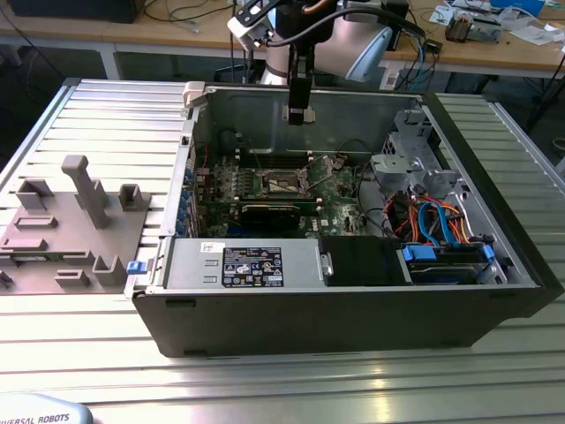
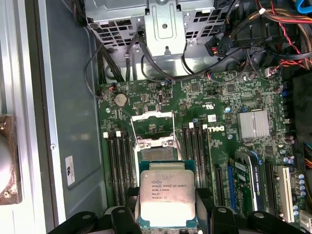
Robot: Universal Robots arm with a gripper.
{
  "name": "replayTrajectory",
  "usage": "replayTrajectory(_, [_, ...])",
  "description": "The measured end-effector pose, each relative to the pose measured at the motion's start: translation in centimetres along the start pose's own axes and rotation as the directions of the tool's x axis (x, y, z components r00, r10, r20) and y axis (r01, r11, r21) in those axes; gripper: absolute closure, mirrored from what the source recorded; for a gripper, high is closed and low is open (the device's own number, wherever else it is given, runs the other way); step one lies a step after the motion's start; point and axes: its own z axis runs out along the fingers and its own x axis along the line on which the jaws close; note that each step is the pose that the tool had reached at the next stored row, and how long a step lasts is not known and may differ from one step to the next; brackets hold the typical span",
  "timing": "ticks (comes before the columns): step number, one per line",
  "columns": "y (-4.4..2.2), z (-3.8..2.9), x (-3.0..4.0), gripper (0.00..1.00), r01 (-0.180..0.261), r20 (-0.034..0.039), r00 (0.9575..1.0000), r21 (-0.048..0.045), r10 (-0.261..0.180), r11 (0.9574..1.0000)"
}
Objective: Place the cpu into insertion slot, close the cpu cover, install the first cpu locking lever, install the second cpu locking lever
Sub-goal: 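Place the cpu into insertion slot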
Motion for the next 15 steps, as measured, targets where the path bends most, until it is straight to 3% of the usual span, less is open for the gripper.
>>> replayTrajectory(15, [0.00,0.00,0.00,0.46,-0.010,0.0002,1.0000,-0.0002,0.010,1.0000])
